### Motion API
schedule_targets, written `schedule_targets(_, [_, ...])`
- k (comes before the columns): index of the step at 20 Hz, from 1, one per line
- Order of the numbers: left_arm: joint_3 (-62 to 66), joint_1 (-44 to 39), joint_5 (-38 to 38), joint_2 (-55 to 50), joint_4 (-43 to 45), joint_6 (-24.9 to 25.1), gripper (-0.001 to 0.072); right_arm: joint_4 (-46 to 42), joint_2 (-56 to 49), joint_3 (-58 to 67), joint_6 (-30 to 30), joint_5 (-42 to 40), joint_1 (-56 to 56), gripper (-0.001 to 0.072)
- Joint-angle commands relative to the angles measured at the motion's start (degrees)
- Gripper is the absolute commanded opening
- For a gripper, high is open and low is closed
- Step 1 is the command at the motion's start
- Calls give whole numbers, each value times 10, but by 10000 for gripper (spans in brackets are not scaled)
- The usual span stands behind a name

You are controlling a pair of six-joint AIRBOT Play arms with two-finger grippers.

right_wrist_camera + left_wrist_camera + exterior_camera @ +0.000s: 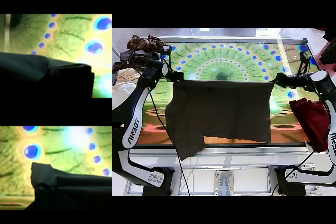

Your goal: Fold the shirts.

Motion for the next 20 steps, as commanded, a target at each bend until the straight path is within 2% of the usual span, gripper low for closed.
schedule_targets(1, [-27, 1, -67, 14, -30, 10, 7, -141, 3, -3, 75, 81, 47, 30])
schedule_targets(3, [-60, 1, -80, 29, -50, 25, 7, -143, 3, -24, 78, 67, 59, 30])
schedule_targets(8, [-150, 1, -80, 58, -50, 24, 7, -130, 3, -98, 87, -21, 58, 29])
schedule_targets(11, [-170, 1, -72, 57, -45, 24, 7, -129, 1, -119, 94, -36, 58, 30])
schedule_targets(15, [-173, 1, -20, 57, -41, 21, 8, -126, 1, -147, 94, -47, 58, 34])
schedule_targets(16, [-170, 1, -9, 58, -41, 11, 20, -125, 1, -147, 94, -48, 58, 97])
schedule_targets(17, [-160, 1, -6, 58, -41, -3, 81, -123, 1, -145, 94, -44, 58, 293])
schedule_targets(18, [-146, 1, -3, 66, -42, -14, 204, -117, 2, -137, 96, -28, 57, 385])
schedule_targets(20, [-121, 1, 12, 111, -41, -18, 231, -123, 10, -111, 95, 25, 57, 384])
